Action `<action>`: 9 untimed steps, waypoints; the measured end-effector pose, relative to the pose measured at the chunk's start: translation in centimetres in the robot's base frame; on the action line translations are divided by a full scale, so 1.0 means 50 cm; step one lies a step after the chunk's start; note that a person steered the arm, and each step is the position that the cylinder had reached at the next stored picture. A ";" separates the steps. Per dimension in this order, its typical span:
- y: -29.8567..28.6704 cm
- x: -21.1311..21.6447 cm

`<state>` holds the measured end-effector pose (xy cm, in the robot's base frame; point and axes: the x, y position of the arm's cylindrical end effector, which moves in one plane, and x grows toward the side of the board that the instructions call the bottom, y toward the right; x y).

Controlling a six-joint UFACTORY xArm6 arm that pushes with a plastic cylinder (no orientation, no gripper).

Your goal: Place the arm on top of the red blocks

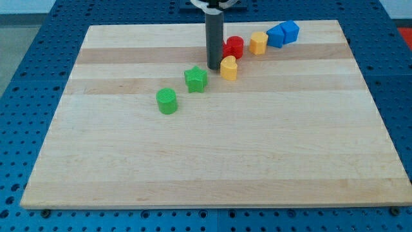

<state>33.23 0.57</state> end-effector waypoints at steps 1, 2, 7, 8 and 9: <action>0.009 0.000; -0.015 0.000; -0.060 -0.124; -0.029 -0.134; -0.014 -0.136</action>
<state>26.41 -0.15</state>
